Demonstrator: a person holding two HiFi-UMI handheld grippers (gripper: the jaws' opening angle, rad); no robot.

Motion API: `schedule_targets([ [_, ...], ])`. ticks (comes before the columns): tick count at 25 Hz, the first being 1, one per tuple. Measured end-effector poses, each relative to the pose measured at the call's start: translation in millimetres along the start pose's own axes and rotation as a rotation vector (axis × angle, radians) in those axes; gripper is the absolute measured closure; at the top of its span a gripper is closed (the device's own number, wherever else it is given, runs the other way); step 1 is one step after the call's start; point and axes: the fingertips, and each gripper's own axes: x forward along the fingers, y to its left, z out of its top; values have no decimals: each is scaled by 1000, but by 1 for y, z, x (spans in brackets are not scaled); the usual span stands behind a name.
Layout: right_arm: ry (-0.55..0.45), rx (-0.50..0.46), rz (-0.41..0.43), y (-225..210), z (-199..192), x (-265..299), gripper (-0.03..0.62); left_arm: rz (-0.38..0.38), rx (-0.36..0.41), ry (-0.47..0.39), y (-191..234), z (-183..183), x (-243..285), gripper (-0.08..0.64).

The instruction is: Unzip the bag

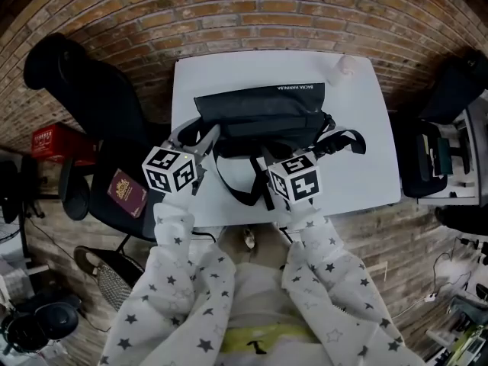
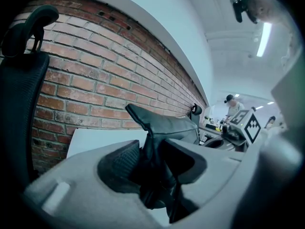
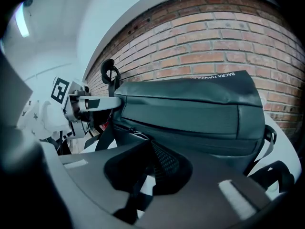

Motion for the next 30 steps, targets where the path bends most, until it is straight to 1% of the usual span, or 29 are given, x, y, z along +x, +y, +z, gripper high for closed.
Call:
schedule_targets([
  [5, -7, 13, -33, -9, -1, -9, 577, 34, 25, -14, 0, 1, -4, 403],
  [17, -23, 59, -109, -37, -6, -30, 575, 82, 33, -40, 2, 2, -7, 403],
  [25, -35, 89, -154, -55, -8, -40, 577, 98, 35, -49, 4, 2, -8, 403],
  [30, -38, 94, -164, -58, -8, -42, 577, 107, 34, -52, 6, 2, -9, 403],
])
